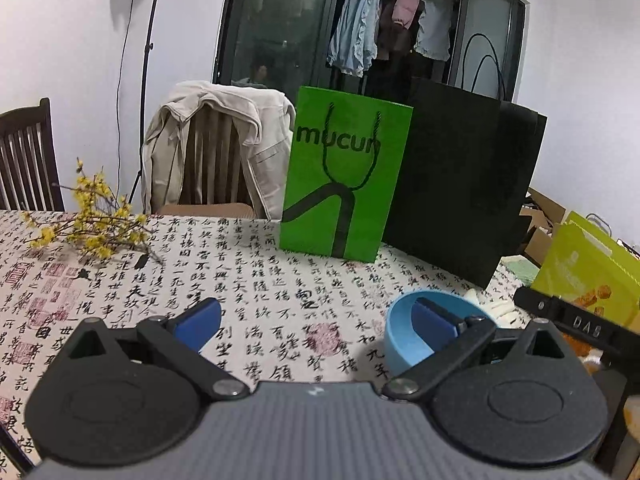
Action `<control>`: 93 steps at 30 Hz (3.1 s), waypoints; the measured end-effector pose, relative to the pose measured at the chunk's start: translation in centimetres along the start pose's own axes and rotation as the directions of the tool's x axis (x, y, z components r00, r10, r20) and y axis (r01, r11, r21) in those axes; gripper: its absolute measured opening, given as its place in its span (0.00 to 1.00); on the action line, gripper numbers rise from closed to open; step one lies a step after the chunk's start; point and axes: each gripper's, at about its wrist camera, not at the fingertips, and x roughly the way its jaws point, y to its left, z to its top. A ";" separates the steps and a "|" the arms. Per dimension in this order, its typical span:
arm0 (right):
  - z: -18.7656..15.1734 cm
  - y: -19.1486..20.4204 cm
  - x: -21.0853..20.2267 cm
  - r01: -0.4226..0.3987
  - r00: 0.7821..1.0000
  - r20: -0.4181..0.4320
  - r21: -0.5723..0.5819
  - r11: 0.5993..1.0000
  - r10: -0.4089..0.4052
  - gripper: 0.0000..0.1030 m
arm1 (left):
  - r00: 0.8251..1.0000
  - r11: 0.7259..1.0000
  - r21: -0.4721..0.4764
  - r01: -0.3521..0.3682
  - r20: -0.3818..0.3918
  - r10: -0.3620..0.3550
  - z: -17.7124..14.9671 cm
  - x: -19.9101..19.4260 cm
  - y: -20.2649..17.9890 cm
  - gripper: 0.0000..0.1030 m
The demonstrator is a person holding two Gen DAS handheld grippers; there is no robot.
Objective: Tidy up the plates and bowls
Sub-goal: 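Move both open grippers to the blue bowl beside the green bag, then close both grippers on the rim of that blue bowl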
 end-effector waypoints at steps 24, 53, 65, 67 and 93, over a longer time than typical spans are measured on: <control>-1.2 -2.3 3.4 0.050 0.996 -0.081 0.079 0.996 -0.043 1.00 | 0.996 0.998 0.045 -0.054 -0.072 0.057 0.8 7.1 -5.0 1.00; -4.3 -1.8 9.1 0.136 0.957 -0.261 0.022 0.990 -0.126 0.94 | 0.954 0.976 0.100 -0.193 -0.214 0.210 -2.8 16.9 -8.1 1.00; -4.8 -1.2 9.6 0.114 0.952 -0.288 0.022 0.993 -0.103 0.70 | 0.954 0.973 0.130 -0.189 -0.209 0.213 -3.4 17.2 -8.3 1.00; -4.9 -1.0 9.7 0.109 0.950 -0.296 0.023 0.994 -0.097 0.65 | 0.955 0.972 0.140 -0.190 -0.205 0.216 -3.5 17.3 -8.4 1.00; -5.1 -0.8 9.8 0.084 0.954 -0.292 0.059 0.995 -0.063 0.20 | 0.967 0.983 0.184 -0.029 -0.242 0.074 -4.5 17.0 -9.5 0.24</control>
